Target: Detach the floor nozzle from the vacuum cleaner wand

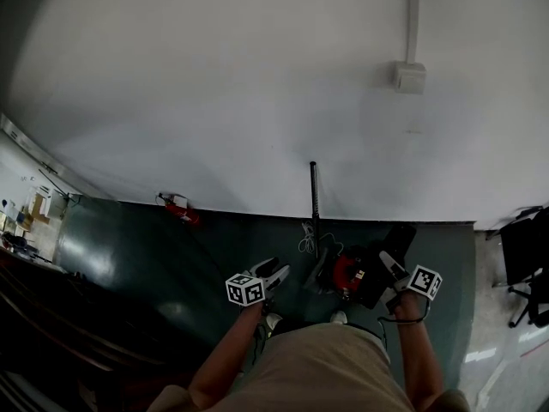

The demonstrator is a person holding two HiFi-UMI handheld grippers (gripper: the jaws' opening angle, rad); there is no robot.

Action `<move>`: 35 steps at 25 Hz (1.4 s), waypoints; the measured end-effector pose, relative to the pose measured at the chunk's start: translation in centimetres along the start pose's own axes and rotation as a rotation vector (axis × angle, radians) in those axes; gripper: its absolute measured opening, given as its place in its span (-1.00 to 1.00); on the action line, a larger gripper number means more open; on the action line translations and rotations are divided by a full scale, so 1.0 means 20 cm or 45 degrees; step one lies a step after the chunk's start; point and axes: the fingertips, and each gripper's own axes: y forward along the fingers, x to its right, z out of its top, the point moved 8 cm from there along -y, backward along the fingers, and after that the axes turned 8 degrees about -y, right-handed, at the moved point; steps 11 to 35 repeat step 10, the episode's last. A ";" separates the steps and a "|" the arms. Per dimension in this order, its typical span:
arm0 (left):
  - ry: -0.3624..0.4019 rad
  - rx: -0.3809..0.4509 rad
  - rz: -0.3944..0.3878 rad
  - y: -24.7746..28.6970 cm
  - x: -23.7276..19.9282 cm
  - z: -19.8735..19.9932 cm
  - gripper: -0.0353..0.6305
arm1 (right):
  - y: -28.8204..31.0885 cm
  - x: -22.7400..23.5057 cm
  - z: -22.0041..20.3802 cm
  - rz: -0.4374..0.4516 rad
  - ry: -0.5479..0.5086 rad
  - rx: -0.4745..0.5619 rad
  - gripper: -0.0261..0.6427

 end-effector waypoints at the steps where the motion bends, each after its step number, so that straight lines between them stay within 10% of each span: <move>1: 0.001 -0.008 0.003 0.02 0.00 0.00 -0.17 | 0.00 0.00 0.01 0.019 0.012 0.015 -0.25; 35: 0.109 -0.137 0.062 0.25 -0.08 0.06 -0.16 | 0.13 -0.01 0.06 0.167 0.070 0.144 -0.25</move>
